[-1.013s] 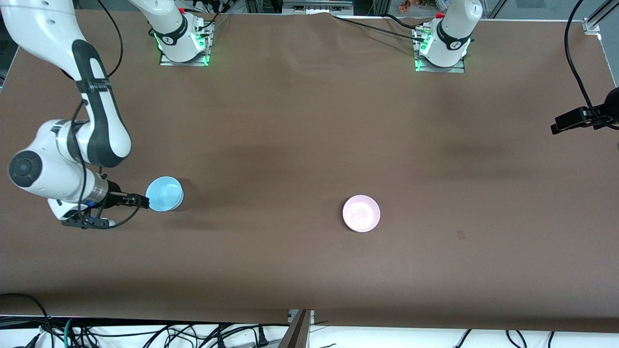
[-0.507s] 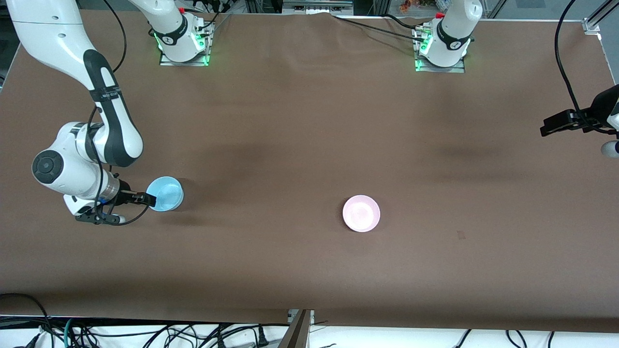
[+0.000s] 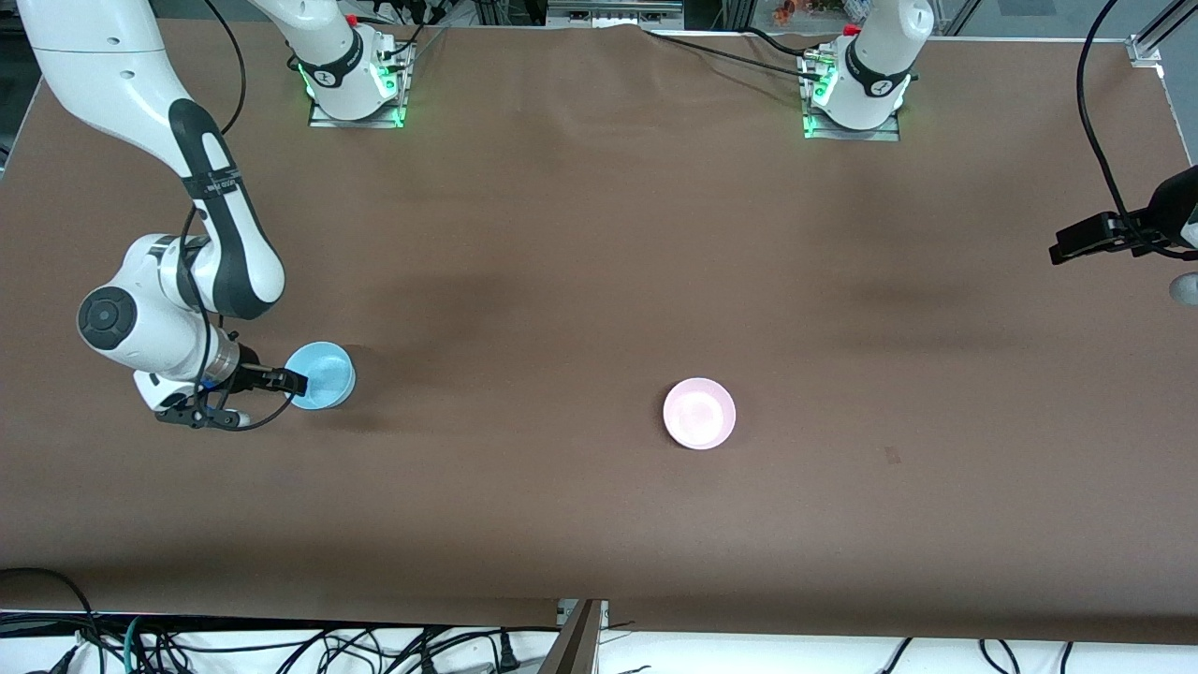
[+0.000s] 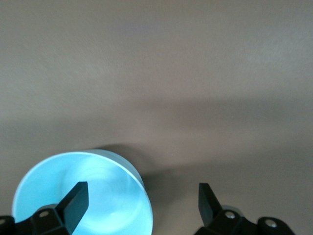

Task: Stack pink and blue bowls on white bowl
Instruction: 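Grasp the light blue bowl rim with the right gripper and lift, then carry the blue bowl over the pink bowl with the right gripper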

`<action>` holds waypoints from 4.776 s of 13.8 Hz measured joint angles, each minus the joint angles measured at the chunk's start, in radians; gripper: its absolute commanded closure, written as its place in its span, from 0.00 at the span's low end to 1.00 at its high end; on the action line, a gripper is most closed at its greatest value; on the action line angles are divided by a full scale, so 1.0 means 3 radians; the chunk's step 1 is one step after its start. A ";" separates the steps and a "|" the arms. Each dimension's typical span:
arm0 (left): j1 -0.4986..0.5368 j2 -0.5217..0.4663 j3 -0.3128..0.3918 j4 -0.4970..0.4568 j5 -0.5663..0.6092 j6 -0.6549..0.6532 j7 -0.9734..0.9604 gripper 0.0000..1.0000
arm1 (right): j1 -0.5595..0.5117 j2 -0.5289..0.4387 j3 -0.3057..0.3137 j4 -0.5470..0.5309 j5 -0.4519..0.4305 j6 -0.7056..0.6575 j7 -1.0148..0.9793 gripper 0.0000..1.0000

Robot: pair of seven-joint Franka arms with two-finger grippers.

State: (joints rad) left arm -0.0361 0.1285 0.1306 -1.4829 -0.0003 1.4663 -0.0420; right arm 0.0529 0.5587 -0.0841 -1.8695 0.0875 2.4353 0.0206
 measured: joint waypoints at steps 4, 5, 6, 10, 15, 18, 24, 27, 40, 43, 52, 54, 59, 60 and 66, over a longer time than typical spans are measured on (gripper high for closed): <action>0.0003 0.0000 0.0001 0.0001 0.0000 0.0000 0.0000 0.00 | 0.0000 -0.0003 0.0000 -0.0134 0.0000 0.0108 0.0001 0.08; 0.0003 0.0000 0.0001 0.0001 0.0000 0.0000 0.0000 0.00 | 0.0000 -0.0004 0.0000 -0.0136 0.0000 0.0108 0.0002 0.15; 0.0003 0.0000 0.0001 0.0001 0.0000 0.0000 0.0000 0.00 | 0.0000 -0.0005 0.0000 -0.0136 0.0000 0.0108 0.0002 0.25; 0.0000 0.0000 -0.0001 0.0010 0.0000 0.0002 0.0000 0.00 | 0.0000 -0.0007 -0.0001 -0.0137 0.0000 0.0108 0.0008 0.63; -0.0003 0.0000 -0.0002 0.0025 0.0000 0.0002 0.0000 0.00 | 0.0000 -0.0012 -0.0001 -0.0137 0.0010 0.0108 0.0076 1.00; -0.0003 0.0003 -0.0005 0.0026 0.0000 0.0002 0.0000 0.00 | 0.0004 -0.0088 0.0005 -0.0134 0.0034 0.0107 0.0186 1.00; -0.0003 0.0004 -0.0003 0.0027 0.0000 0.0002 0.0000 0.00 | 0.0017 -0.0262 0.0176 0.0435 0.0034 -0.0767 0.0400 1.00; -0.0003 0.0005 -0.0003 0.0027 0.0000 0.0002 0.0000 0.00 | 0.0088 -0.0311 0.0355 0.0829 0.0033 -0.1206 0.0827 1.00; -0.0004 0.0007 -0.0005 0.0030 0.0000 0.0002 0.0000 0.00 | 0.1866 0.0657 0.0395 0.2314 -0.0463 -0.1091 0.3937 1.00; -0.0004 0.0007 -0.0006 0.0030 0.0000 0.0002 0.0000 0.00 | 0.2028 0.0997 0.0386 0.2620 -0.0464 -0.0409 0.4375 1.00; -0.0004 0.0008 -0.0005 0.0031 0.0000 0.0002 0.0000 0.00 | 0.2545 0.1465 0.0125 0.2708 -0.0565 0.0408 0.4496 1.00; -0.0004 0.0009 -0.0005 0.0031 0.0000 0.0002 0.0000 0.00 | 0.2543 0.1536 0.0069 0.2717 -0.0568 0.0478 0.4496 1.00; -0.0004 0.0009 -0.0005 0.0031 0.0000 0.0002 0.0000 0.00 | 0.2553 0.1619 0.0048 0.2806 -0.0568 0.0494 0.4496 1.00; -0.0004 0.0010 -0.0005 0.0031 0.0000 0.0002 0.0000 0.00 | 0.2556 0.1623 0.0048 0.2809 -0.0568 0.0507 0.4496 1.00; -0.0003 0.0010 -0.0005 0.0031 0.0000 0.0002 0.0000 0.00 | 0.2577 0.1716 0.0053 0.2828 -0.0568 0.0799 0.4496 1.00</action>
State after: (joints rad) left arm -0.0371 0.1315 0.1290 -1.4735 -0.0004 1.4669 -0.0420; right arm 0.8259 1.0734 -0.0683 -1.0211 -0.0831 2.6749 1.3693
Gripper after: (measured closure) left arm 0.000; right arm 0.969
